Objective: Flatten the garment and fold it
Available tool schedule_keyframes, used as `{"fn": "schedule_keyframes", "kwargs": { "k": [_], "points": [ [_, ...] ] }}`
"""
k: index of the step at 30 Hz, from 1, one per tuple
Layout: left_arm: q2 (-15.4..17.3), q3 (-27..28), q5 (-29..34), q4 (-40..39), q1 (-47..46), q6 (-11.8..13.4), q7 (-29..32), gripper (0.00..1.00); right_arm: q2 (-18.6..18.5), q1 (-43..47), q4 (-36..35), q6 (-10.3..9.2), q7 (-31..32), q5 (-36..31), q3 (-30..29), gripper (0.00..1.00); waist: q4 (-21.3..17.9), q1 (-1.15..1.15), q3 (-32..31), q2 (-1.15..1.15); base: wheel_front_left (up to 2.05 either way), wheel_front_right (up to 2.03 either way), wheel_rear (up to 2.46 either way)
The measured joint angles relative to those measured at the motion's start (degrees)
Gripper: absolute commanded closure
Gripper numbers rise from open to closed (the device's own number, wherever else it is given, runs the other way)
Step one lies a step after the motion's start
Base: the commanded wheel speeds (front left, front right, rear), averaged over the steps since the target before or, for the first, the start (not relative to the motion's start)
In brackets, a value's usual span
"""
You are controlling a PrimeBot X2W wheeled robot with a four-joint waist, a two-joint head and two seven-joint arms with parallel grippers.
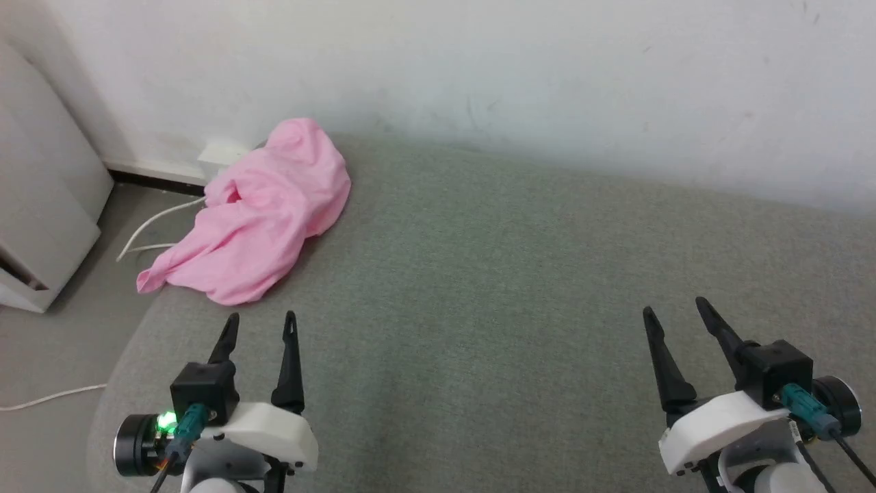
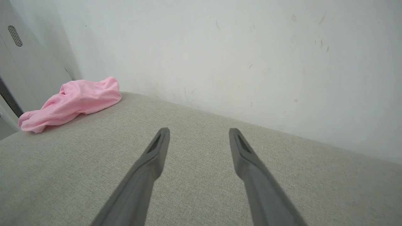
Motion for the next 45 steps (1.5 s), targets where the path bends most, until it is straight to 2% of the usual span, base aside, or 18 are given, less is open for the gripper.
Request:
{"fn": "schedule_keyframes", "kwargs": {
  "k": [45],
  "points": [
    [1.8, -2.3, -5.1, 3.1, 0.0, 3.6, -5.5, 0.0, 0.0, -1.9, 2.6, 0.0, -3.8, 3.5, 1.3, 0.0, 13.3, 0.0, 0.1, 0.0, 0.0, 0.0, 0.0]
  ]
}}
